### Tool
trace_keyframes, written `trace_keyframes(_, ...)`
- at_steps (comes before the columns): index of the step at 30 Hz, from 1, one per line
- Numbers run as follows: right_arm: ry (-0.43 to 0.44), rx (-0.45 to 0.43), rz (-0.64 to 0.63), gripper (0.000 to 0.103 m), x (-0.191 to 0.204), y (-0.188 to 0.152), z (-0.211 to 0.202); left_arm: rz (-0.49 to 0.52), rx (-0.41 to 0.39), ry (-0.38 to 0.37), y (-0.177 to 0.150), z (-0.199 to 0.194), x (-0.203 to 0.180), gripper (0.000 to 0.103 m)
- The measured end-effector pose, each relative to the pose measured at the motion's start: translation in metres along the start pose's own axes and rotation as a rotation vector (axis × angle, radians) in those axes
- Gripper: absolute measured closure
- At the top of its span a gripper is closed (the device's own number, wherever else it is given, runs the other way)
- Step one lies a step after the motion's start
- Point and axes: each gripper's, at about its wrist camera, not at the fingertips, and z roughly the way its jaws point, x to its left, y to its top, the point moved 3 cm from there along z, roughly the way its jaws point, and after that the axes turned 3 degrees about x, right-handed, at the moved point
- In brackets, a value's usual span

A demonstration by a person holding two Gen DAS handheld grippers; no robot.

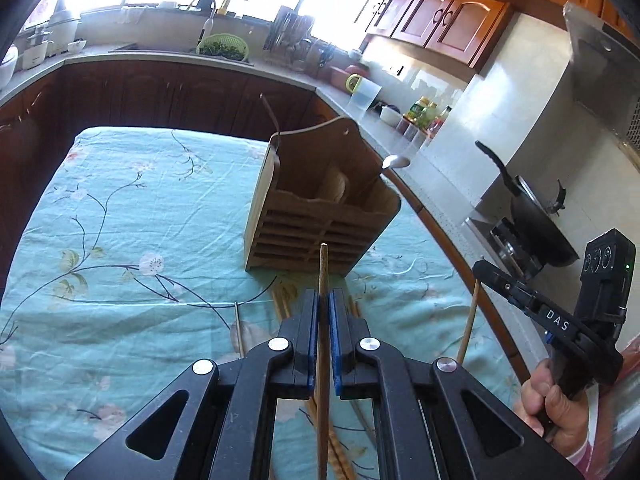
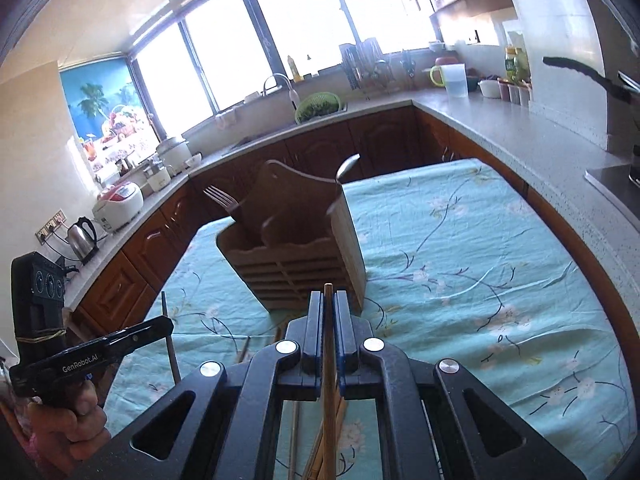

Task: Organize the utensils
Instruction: 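Lift both chopsticks and lower them upright into the wooden holder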

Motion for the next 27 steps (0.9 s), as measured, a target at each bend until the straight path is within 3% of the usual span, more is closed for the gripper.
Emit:
trace_keyframes(10,0.03,-0.142,-0.028,0.098,0.016,0.037,-0.05,0.038,-0.107,-0.037,0.0,-0.06,-0.007,0.1)
trace_keyframes(21,0.032,-0.18,-0.012,0.098,0.013,0.047,-0.052,0.045,-0.152,-0.035,0.006,-0.065,-0.008,0.1)
trace_keyframes(27,0.042,-0.221,0.005,0.098,0.011,0.065,-0.055,0.048,-0.202,-0.034,0.028,-0.067,-0.007,0.1)
